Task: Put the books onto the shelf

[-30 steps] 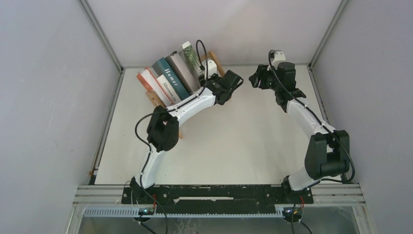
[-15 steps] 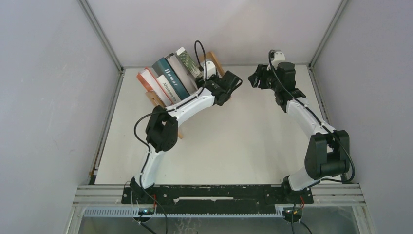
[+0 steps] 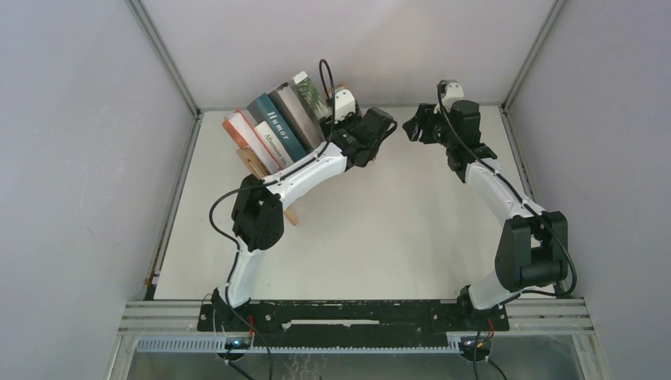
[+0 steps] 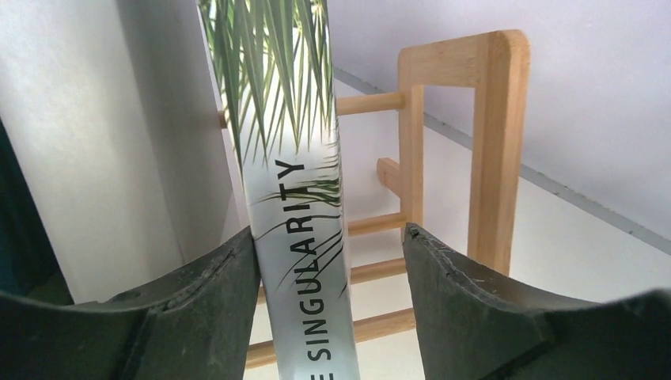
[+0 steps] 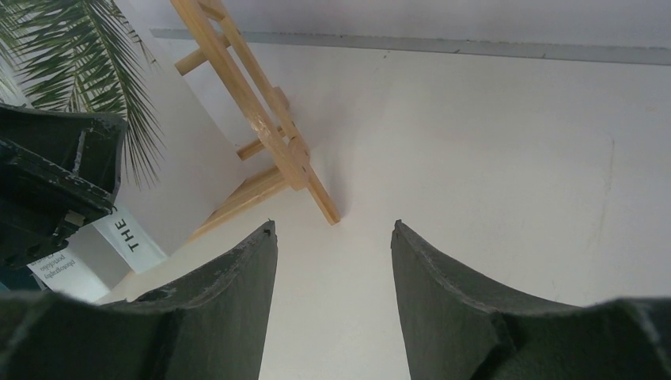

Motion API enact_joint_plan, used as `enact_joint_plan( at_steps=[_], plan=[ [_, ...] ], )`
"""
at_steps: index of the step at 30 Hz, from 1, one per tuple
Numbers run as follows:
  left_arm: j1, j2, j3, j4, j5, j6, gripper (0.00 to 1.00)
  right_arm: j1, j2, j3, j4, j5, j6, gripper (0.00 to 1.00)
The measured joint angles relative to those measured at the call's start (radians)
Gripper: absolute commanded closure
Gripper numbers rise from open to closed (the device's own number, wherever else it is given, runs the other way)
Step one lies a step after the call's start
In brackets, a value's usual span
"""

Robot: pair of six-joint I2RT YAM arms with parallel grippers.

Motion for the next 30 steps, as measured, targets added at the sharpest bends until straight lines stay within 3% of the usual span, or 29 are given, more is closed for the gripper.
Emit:
enact_joint_plan(
  at_steps=[19, 30],
  plan=[
    [-0.029, -0.147, -0.004, 0.145, -0.037, 0.183, 0.3, 0.047, 0.001, 0.002, 0.013, -0.008, 0.005, 0.41],
    [-0.102, -0.555, -0.293, 0.239, -0.163, 0.249, 0.32, 0.132, 0.035, 0.133, -0.038, -0.02, 0.063, 0.55]
  ],
)
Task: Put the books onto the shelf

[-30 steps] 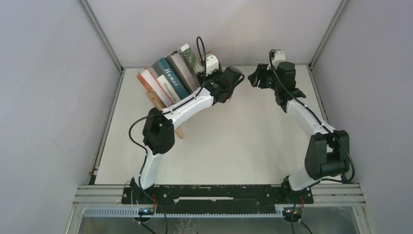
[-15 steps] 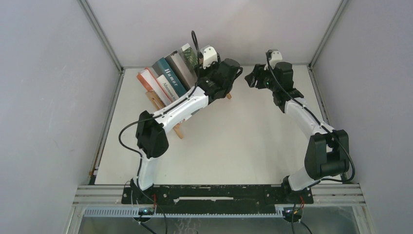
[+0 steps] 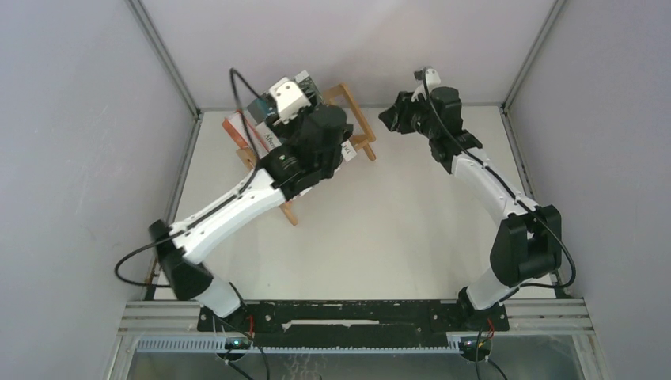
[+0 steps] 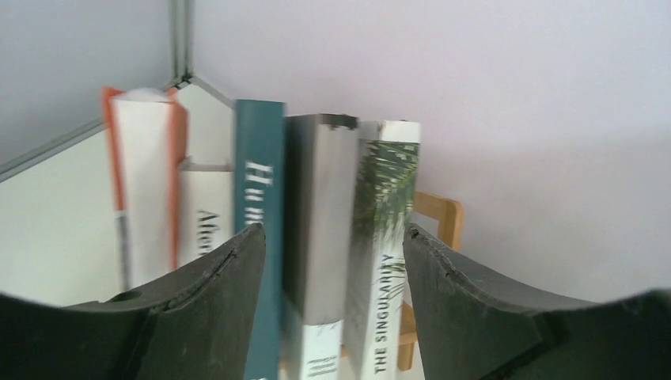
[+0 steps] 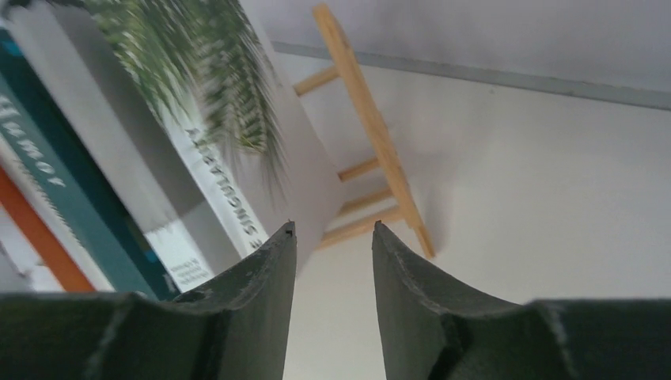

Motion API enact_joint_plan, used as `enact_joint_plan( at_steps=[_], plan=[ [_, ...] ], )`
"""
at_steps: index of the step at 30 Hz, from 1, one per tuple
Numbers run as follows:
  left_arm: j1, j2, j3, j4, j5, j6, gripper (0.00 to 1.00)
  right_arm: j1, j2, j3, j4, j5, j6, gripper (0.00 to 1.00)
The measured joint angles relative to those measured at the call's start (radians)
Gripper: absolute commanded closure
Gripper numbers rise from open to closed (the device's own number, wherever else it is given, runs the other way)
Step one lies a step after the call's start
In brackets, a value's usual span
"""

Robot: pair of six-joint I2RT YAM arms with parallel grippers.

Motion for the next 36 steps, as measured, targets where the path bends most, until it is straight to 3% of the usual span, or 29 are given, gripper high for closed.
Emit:
enact_joint_plan(
  at_steps=[11, 20, 36],
  plan=[
    [-0.045, -0.394, -0.327, -0.237, -0.07, -0.23, 0.33, 0.1, 0.214, 0.344, -0.095, -0.024, 0.131, 0.76],
    [-0.046, -0.62, -0.478, -0.351, -0.046, -0.327, 0.36, 0.162, 0.411, 0.536, -0.18, -0.041, 0.296, 0.9],
    [-0.053, -0.625, -0.624, -0.358, -0.012, -0.363, 0.36, 0.11, 0.642, 0.714, -0.198, -0.08, 0.415, 0.94]
  ],
)
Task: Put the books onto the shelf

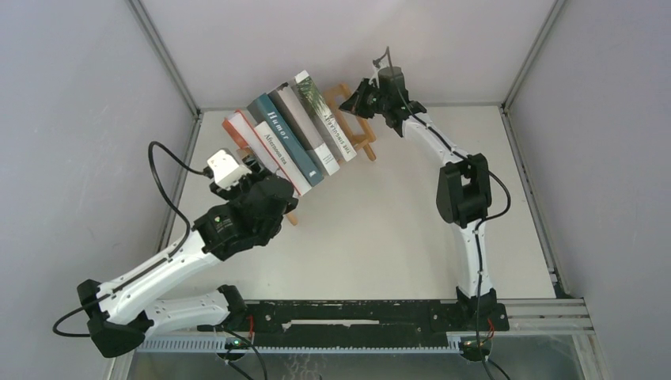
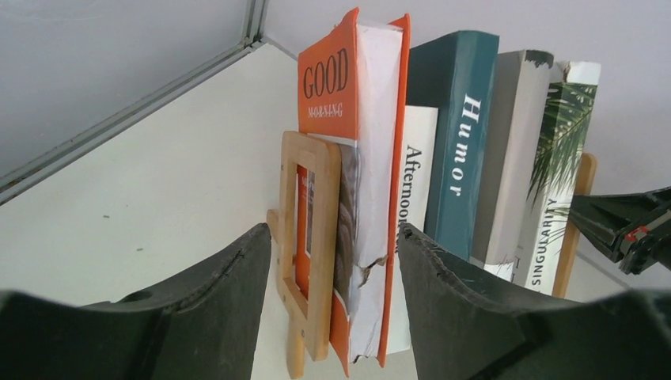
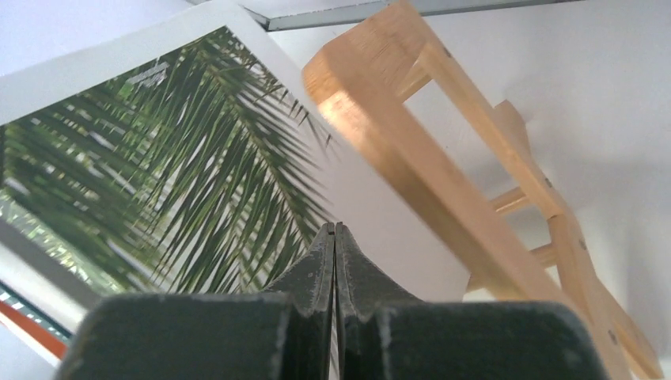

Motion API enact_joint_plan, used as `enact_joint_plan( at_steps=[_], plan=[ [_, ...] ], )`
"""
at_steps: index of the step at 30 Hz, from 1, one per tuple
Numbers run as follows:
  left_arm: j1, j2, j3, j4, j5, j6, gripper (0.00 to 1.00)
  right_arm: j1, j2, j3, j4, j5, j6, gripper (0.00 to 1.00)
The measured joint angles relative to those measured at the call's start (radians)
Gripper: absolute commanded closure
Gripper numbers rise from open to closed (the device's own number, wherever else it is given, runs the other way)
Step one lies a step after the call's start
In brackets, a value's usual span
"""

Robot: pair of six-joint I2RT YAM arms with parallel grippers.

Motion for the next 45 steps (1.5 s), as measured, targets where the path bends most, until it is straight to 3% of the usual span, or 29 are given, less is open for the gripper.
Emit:
enact_joint_plan(
  at_steps=[28, 45],
  plan=[
    [0.011, -0.064, -0.222, 0.023, 0.047, -0.103, 0.35, 0.07, 0.251, 0.292, -0.042, -0.015, 0.039, 0.98],
    [0.021, -0.109, -0.288, 0.1, 0.048, -0.09, 0.35, 0.089, 0.288, 0.322, -0.058, 0.126, 0.022, 1.0]
  ],
)
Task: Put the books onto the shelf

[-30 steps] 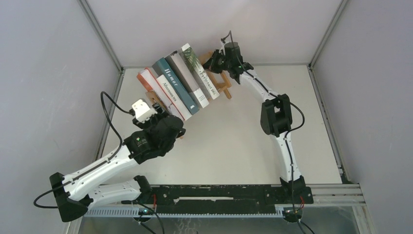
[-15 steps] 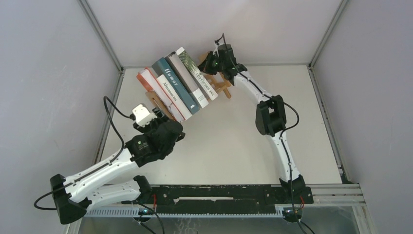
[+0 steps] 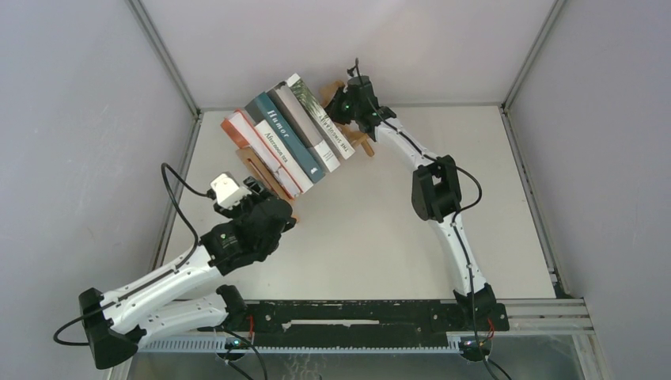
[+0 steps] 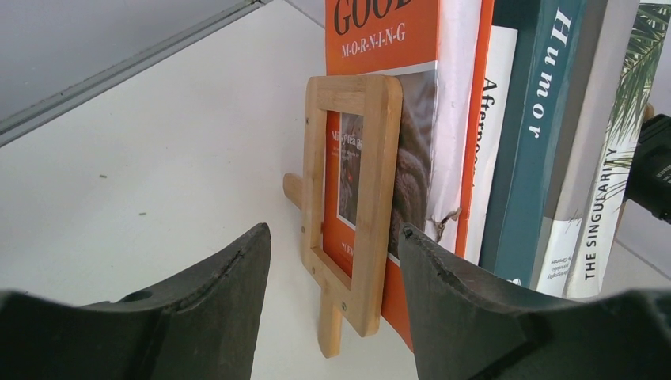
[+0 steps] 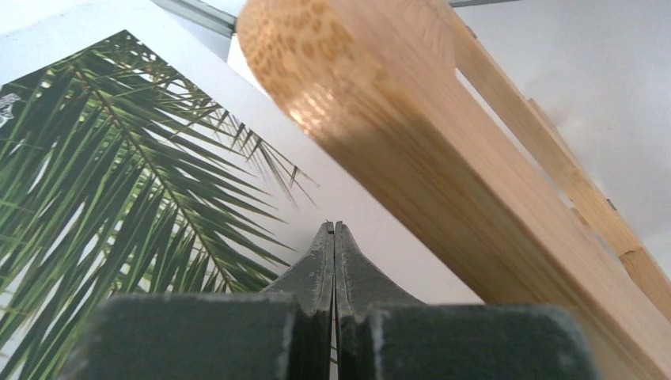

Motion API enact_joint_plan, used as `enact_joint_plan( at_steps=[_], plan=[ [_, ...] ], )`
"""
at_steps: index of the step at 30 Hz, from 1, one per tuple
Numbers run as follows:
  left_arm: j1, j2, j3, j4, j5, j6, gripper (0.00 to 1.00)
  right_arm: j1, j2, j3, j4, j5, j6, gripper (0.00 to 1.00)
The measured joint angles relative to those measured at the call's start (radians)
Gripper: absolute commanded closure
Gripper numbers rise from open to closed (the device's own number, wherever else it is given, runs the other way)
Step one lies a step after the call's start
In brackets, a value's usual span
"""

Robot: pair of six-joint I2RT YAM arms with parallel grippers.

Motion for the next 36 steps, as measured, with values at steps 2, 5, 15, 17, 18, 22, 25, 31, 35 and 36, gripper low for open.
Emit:
enact_joint_plan(
  at_steps=[2, 5, 15, 17, 18, 22, 25, 31, 35, 36],
  plan=[
    [0.002, -0.002, -0.004, 0.006, 0.0, 0.0, 0.35, 0.002, 0.0, 0.001, -0.01, 0.023, -0.013, 1.0],
    [0.004, -0.002, -0.007, 0.014, 0.0, 0.002, 0.35, 0.003, 0.005, 0.013, -0.03, 0.038, -0.027, 1.0],
    [0.01, -0.002, -0.007, 0.032, 0.0, 0.011, 0.36, 0.008, 0.03, 0.016, -0.055, 0.041, -0.042, 1.0],
    [0.01, -0.002, -0.007, 0.034, 0.0, 0.011, 0.36, 0.008, 0.03, 0.002, -0.051, 0.023, -0.034, 1.0],
    [0.01, -0.002, -0.007, 0.034, 0.0, 0.011, 0.35, 0.008, 0.03, -0.003, -0.048, 0.012, -0.029, 1.0],
    [0.01, -0.009, -0.008, 0.034, 0.0, 0.011, 0.36, 0.002, 0.03, -0.047, -0.021, -0.048, 0.003, 1.0],
    [0.01, -0.012, -0.008, 0.034, 0.001, 0.01, 0.36, -0.002, 0.03, -0.064, 0.003, -0.104, 0.034, 1.0],
    [0.011, -0.009, -0.008, 0.034, 0.001, 0.01, 0.36, -0.014, 0.03, -0.08, 0.016, -0.189, 0.069, 1.0],
    [0.01, 0.0, -0.008, 0.034, 0.001, 0.01, 0.36, -0.026, 0.03, -0.08, 0.021, -0.235, 0.079, 1.0],
    [0.011, 0.003, -0.008, 0.034, 0.002, 0.01, 0.36, -0.029, 0.03, -0.08, 0.021, -0.245, 0.08, 1.0]
  ],
)
